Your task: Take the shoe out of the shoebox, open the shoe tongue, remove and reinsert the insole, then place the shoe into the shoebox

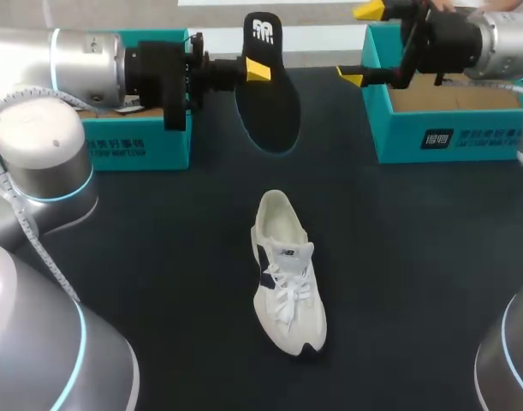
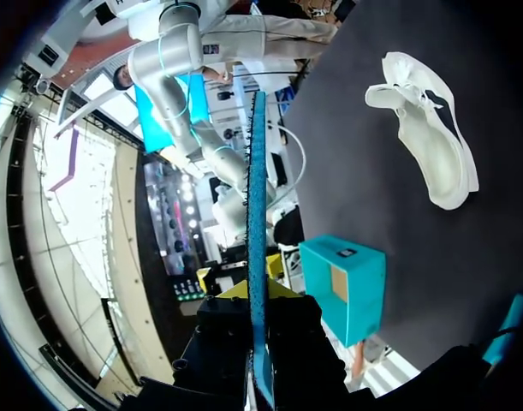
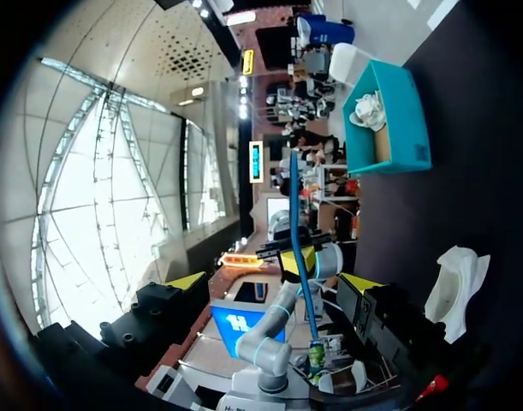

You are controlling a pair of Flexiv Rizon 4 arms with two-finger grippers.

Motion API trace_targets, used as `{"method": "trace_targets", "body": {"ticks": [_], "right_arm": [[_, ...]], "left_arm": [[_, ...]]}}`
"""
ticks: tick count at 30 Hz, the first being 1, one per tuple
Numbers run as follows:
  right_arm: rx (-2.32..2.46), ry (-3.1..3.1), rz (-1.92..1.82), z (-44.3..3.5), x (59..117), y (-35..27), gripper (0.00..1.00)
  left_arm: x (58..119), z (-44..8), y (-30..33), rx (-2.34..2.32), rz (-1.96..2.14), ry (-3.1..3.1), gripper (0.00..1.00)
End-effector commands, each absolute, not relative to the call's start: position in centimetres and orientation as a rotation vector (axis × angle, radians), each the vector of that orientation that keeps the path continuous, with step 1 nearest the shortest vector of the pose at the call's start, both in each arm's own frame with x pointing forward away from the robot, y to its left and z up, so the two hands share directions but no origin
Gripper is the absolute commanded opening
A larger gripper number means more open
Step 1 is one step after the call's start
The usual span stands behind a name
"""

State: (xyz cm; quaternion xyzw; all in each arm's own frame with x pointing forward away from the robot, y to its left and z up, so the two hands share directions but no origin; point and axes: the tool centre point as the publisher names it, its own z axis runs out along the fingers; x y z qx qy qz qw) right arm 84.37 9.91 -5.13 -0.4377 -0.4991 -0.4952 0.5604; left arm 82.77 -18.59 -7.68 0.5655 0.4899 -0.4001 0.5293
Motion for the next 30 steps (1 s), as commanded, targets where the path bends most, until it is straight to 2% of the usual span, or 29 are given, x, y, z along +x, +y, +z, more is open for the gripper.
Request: {"method": "trace_targets", "body": {"ticks": [1,25,30], "right_arm": [[-1.040,-1.194,-1.164,-5.31,83.78,8.79,1.00],[-1.070,-1.203,-1.165,-5.91,83.49,7.90,1.00],[-1.070,-1.203,-1.165,-5.91,83.49,7.90,1.00]], "left_arm": [[83.43,-7.35,-18.92,1.358,-0.952,1.173,0.00],[84.30,-6.77,-19.02,1.333,-0.944,1.222,0.00],[83.83,-6.47,-19.54,1.078,-1.330,1.441,0.00]]}}
